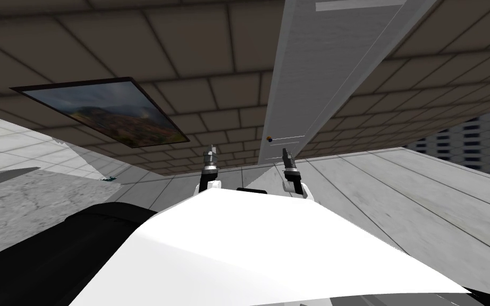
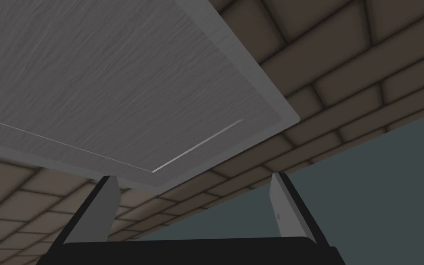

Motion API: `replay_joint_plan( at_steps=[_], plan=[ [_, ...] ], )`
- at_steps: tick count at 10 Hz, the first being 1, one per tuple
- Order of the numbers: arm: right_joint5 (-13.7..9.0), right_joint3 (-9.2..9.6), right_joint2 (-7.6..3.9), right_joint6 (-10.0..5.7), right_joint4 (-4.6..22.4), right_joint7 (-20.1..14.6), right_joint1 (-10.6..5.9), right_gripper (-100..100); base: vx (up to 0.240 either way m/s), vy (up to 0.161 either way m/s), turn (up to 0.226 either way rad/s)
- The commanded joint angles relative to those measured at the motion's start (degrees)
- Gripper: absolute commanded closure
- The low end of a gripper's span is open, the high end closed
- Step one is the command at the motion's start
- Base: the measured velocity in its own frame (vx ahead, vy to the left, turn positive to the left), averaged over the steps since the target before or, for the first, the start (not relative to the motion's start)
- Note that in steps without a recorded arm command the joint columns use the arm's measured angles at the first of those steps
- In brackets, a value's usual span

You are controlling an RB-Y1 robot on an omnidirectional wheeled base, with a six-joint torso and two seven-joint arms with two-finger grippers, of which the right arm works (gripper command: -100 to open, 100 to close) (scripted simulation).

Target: Pull the door open

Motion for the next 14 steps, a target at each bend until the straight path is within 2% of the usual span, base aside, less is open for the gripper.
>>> replay_joint_plan(
  at_steps=[1,2,12,13,14],
  plan=[
    [0.85,-0.37,-0.17,-0.96,2.86,1.99,-0.98,-100,0.090,-0.040,0.020],
    [0.85,-0.37,-0.17,-0.96,3.31,1.99,-0.98,-100,0.056,-0.030,0.011],
    [5.88,-2.61,-1.26,-6.29,21.08,13.15,-6.57,-100,0.090,-0.029,0.022],
    [5.88,-2.61,-1.26,-6.29,21.08,13.15,-6.57,-100,0.067,-0.013,0.006],
    [6.37,-2.83,-1.36,-6.81,22.82,14.24,-7.12,-100,0.064,-0.012,0.013]
  ],
)
